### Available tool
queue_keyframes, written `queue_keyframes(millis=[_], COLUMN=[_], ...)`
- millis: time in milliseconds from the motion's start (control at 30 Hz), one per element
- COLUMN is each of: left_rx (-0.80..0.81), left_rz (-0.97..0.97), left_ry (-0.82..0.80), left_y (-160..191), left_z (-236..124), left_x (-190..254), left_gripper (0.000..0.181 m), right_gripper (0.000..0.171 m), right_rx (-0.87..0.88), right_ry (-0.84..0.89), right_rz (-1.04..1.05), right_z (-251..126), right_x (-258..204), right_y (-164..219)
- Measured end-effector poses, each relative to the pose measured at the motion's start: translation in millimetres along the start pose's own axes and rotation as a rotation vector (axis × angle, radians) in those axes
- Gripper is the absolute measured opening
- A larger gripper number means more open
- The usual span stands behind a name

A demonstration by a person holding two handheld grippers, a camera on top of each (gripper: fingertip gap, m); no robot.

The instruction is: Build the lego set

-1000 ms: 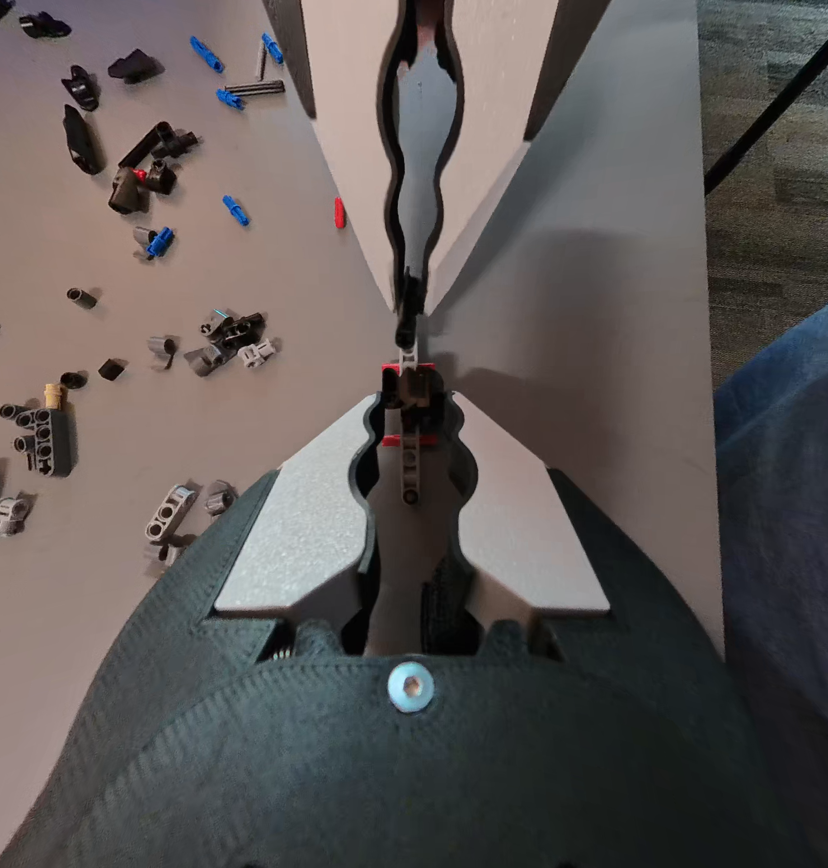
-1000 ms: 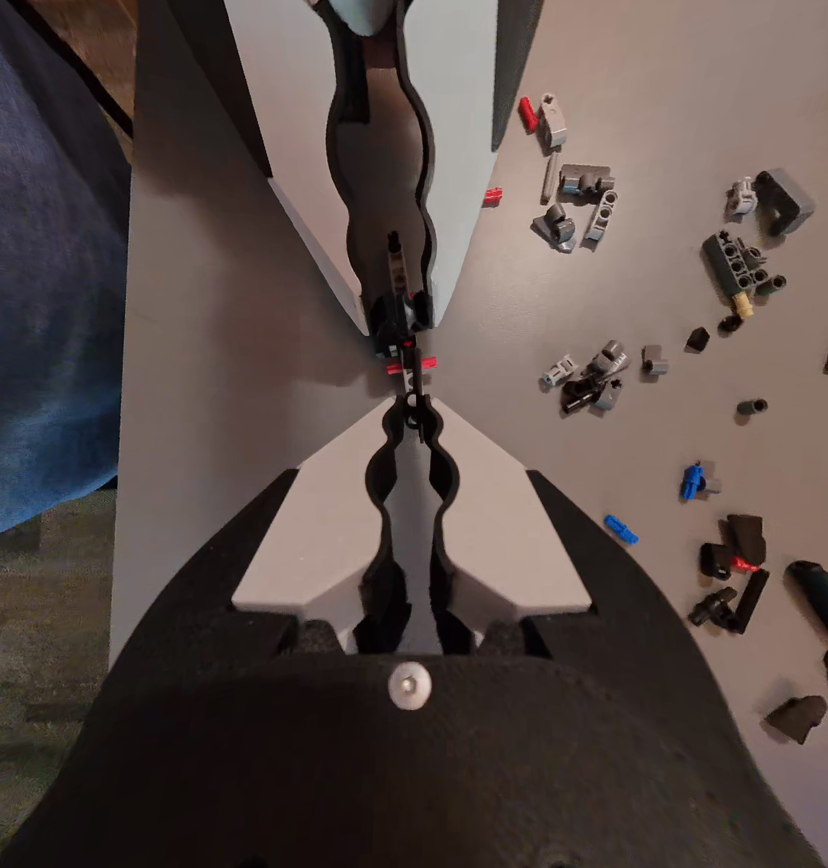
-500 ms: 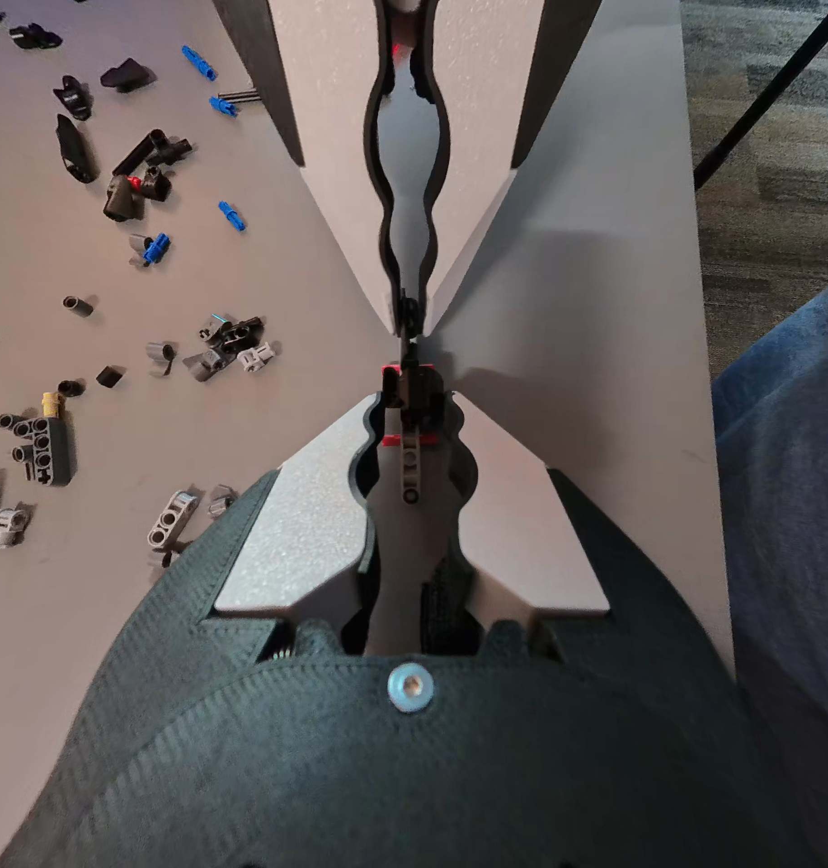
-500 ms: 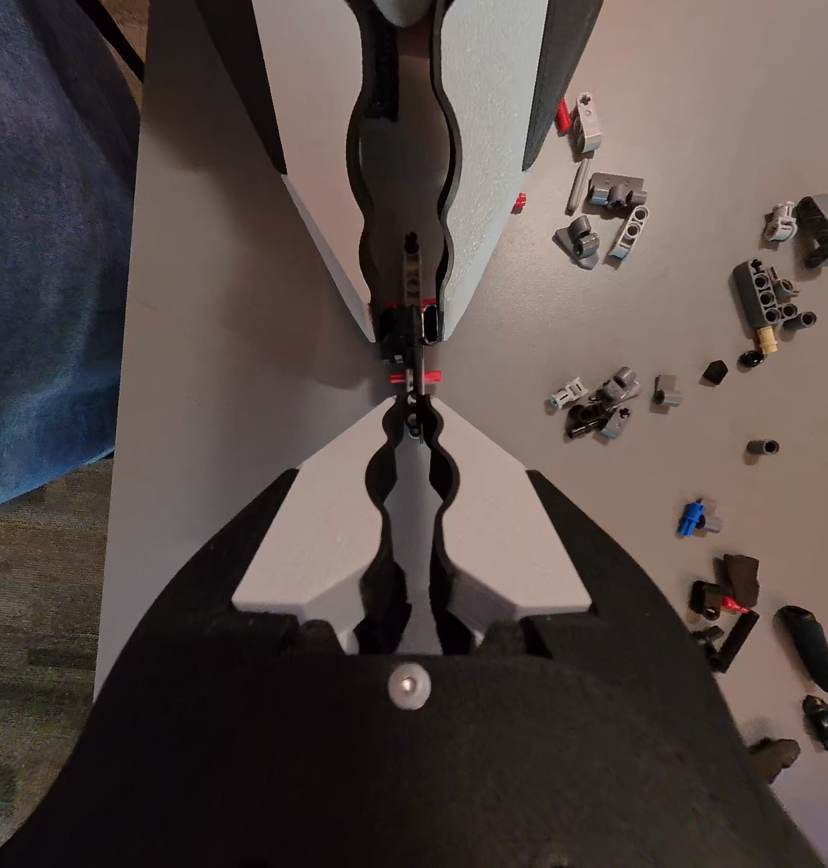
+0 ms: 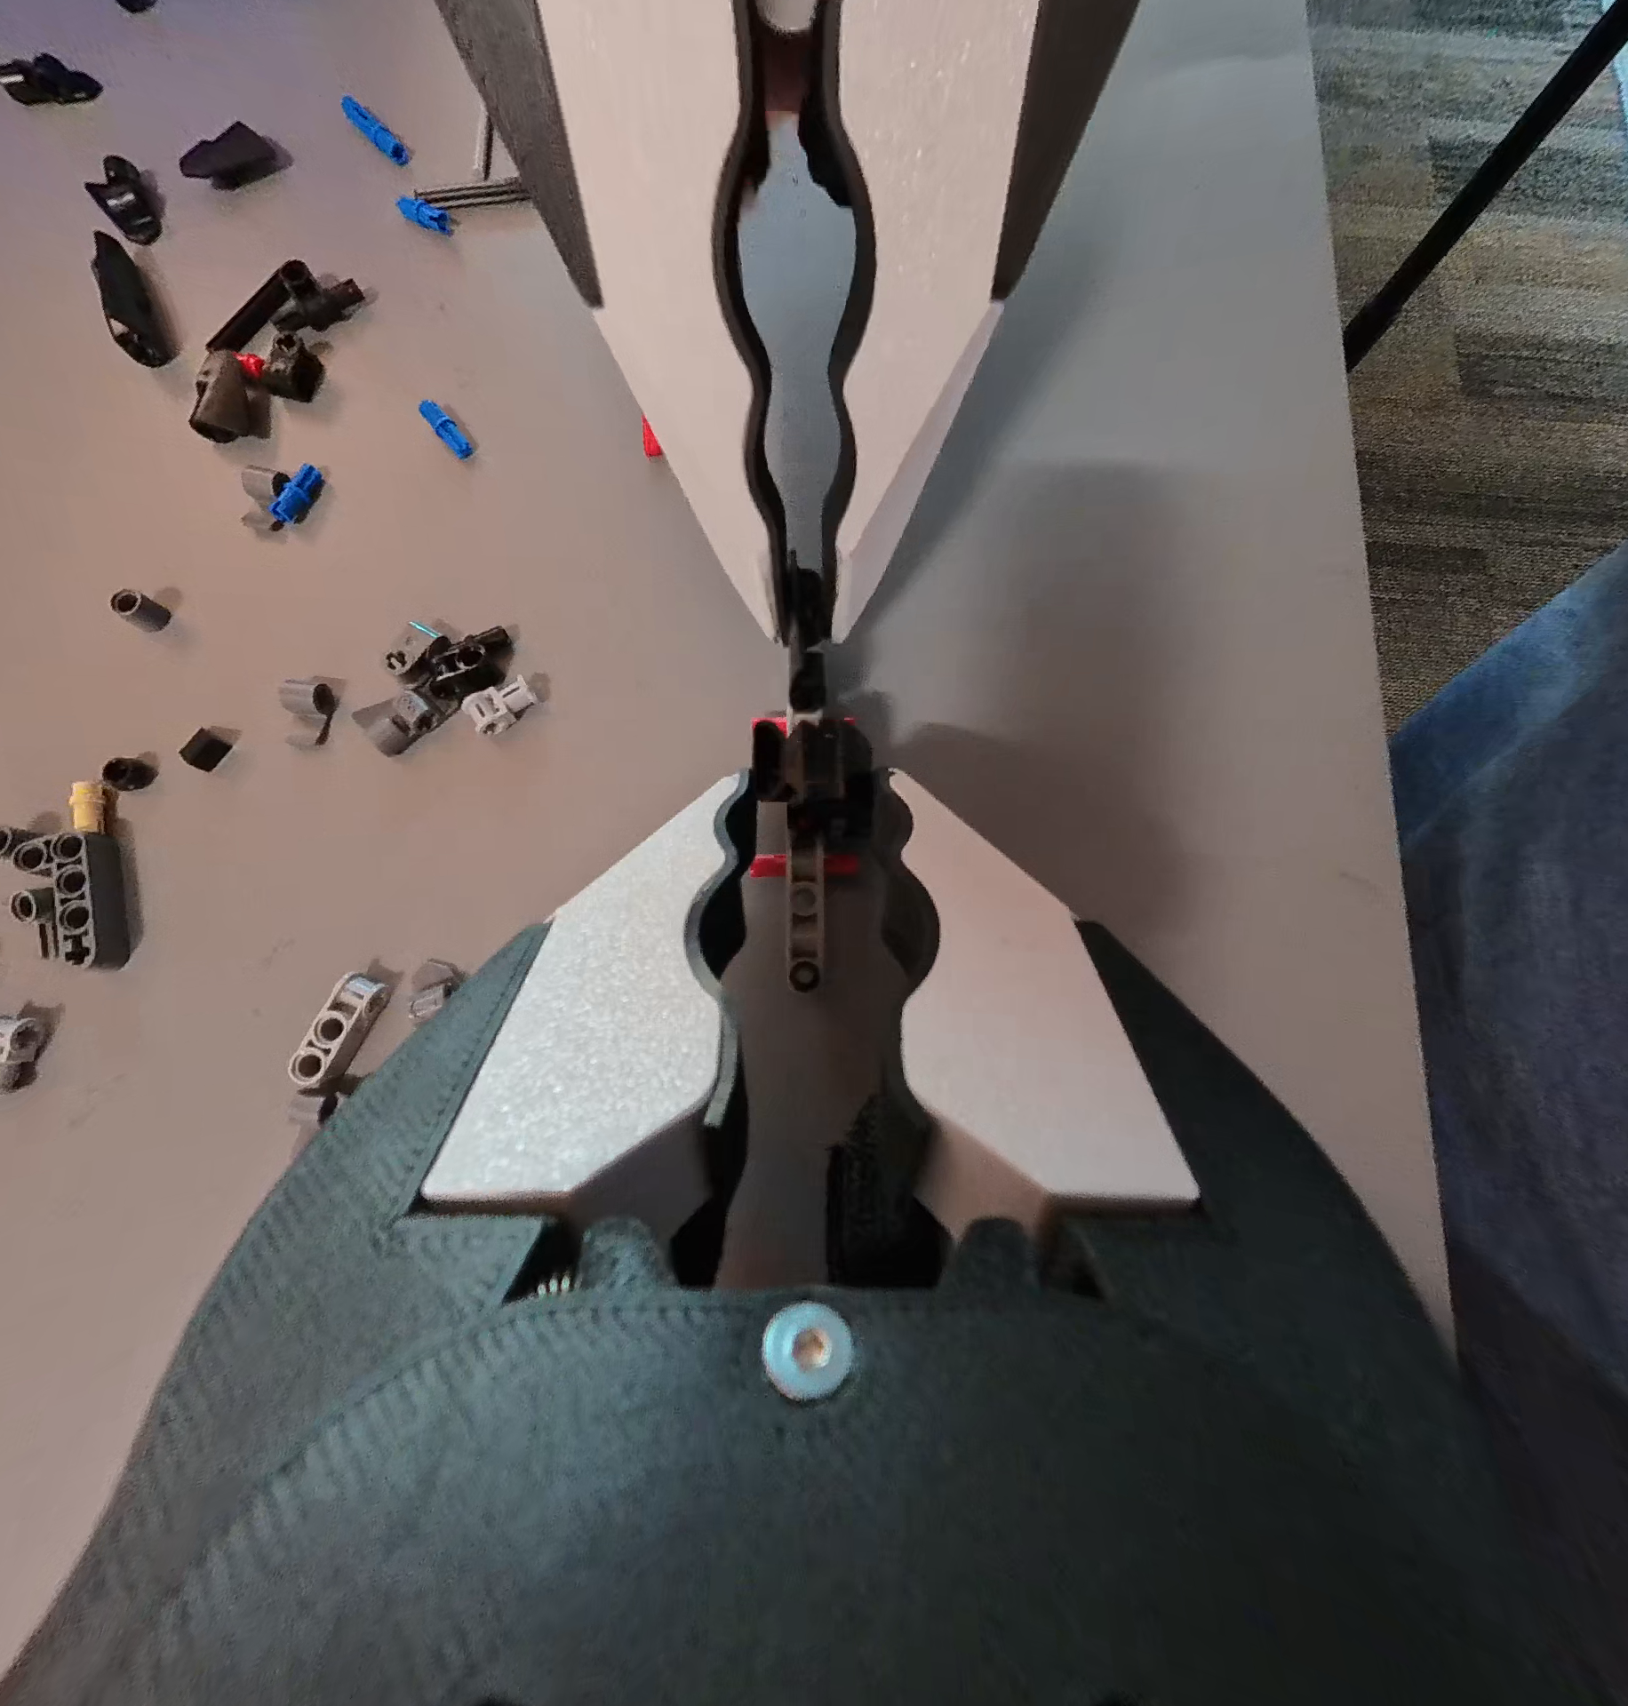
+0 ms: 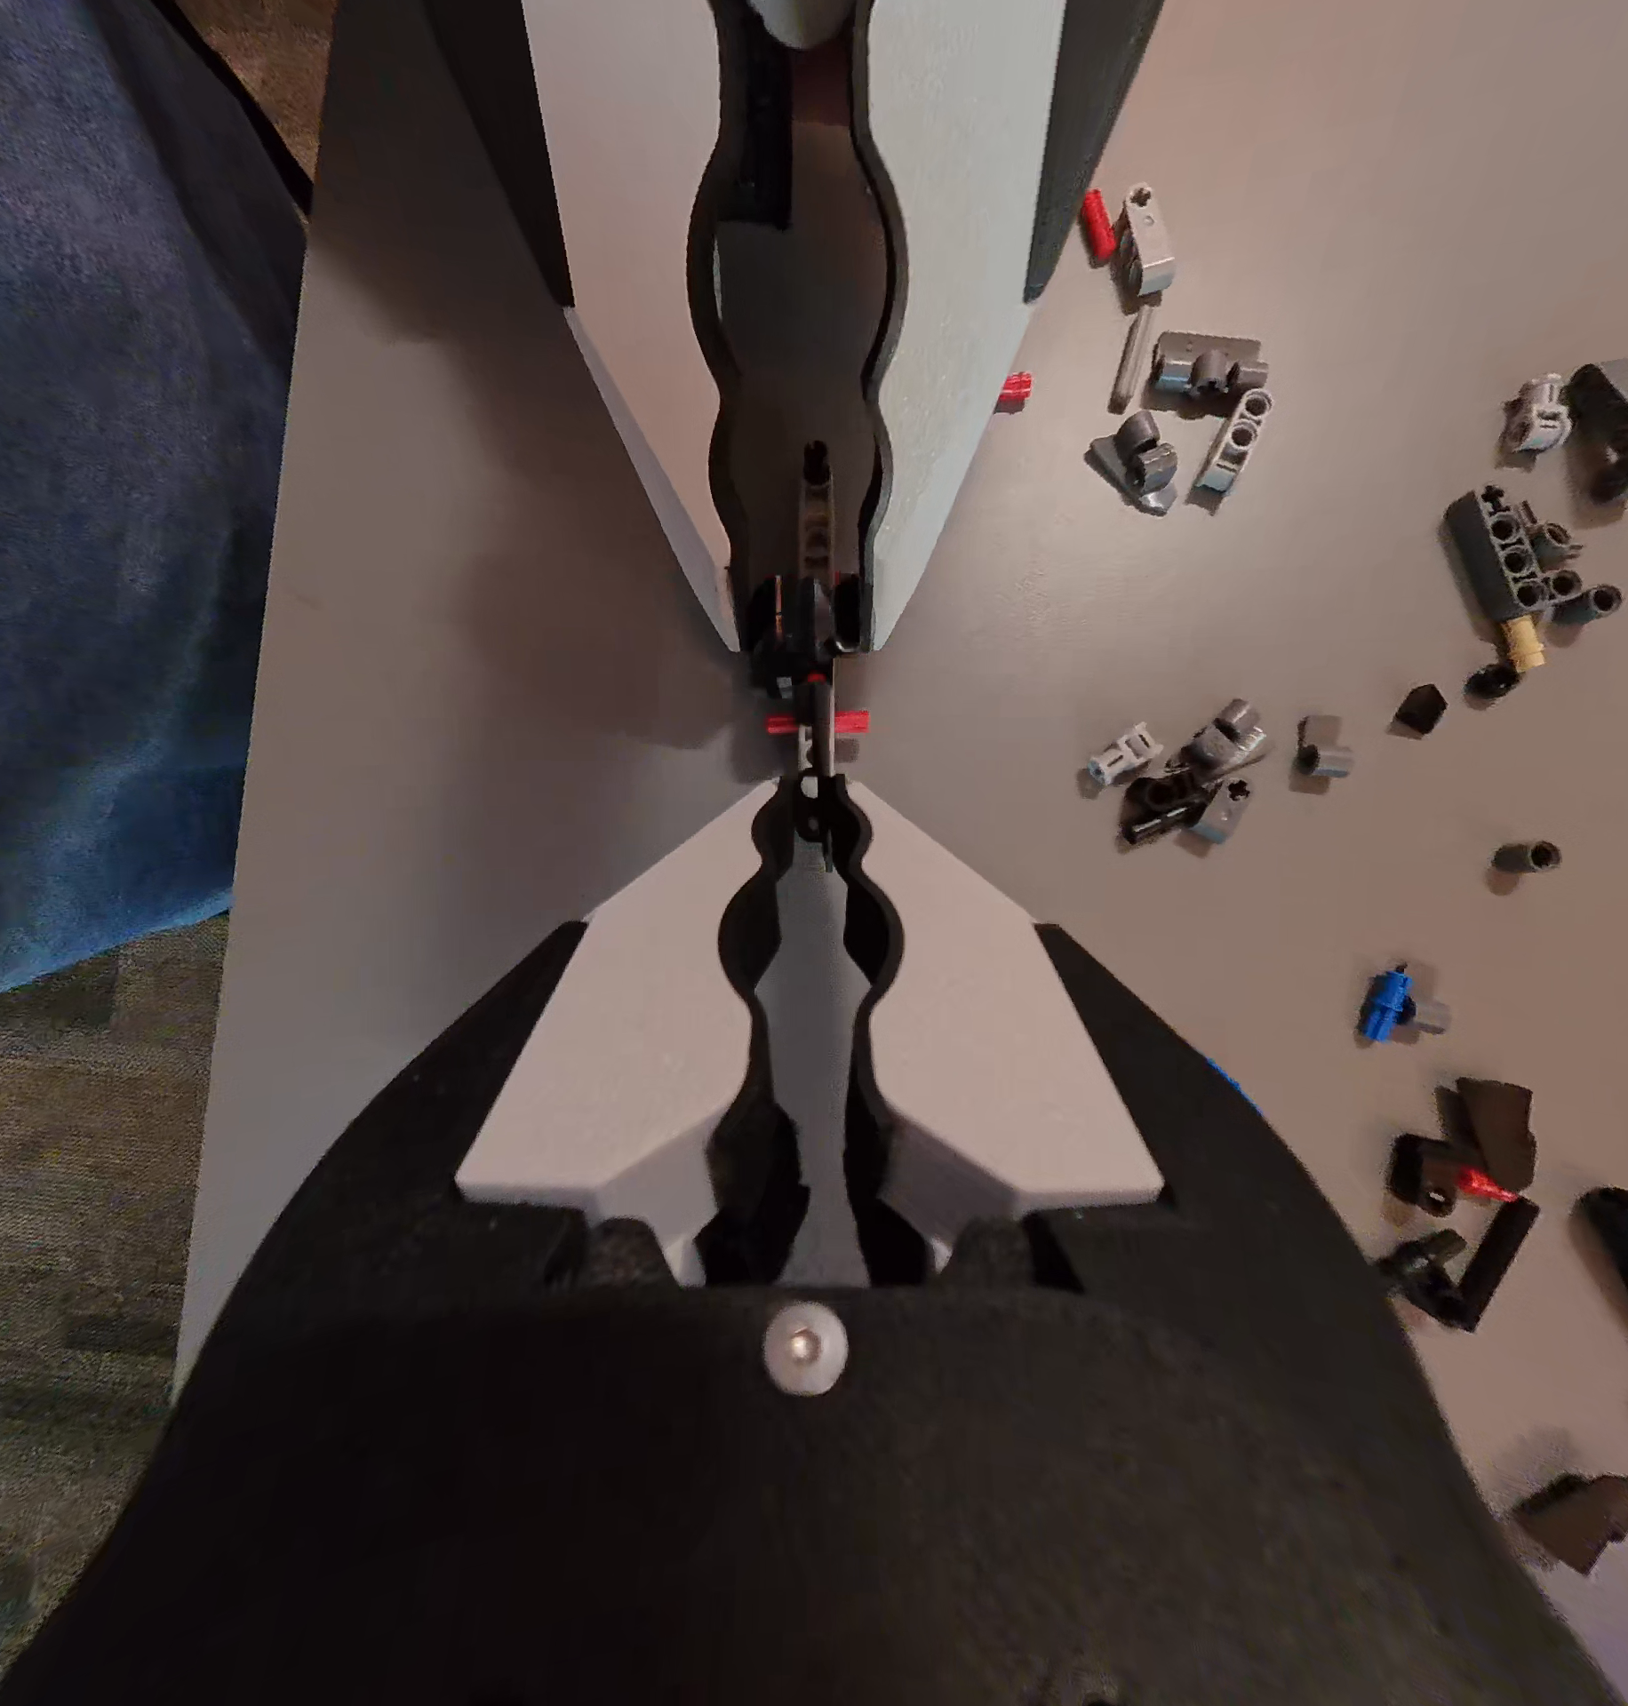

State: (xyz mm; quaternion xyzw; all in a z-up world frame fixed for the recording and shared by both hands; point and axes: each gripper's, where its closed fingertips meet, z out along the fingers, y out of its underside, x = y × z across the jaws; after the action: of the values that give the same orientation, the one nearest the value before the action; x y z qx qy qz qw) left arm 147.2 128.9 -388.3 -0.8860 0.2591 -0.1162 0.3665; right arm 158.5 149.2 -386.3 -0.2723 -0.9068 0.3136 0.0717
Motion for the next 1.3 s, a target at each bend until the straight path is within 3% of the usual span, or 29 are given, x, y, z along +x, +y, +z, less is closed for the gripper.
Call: queue_keyframes(millis=[33,1300], left_rx=[-0.004,0.038], left_rz=[0.002,-0.041], left_ry=[0.000,0.025], left_y=[0.5,-0.6], left_z=[-0.1,0.0], left_x=[-0.1,0.8], left_gripper=[0.024,0.023], right_gripper=[0.004,0.005], right_rx=[0.009,0.215], right_ry=[0.001,0.029], right_rz=[0.005,0.058], right_z=[-0.7,4.0], right_x=[0.6,-1.3], right_y=[-0.6,1.0])
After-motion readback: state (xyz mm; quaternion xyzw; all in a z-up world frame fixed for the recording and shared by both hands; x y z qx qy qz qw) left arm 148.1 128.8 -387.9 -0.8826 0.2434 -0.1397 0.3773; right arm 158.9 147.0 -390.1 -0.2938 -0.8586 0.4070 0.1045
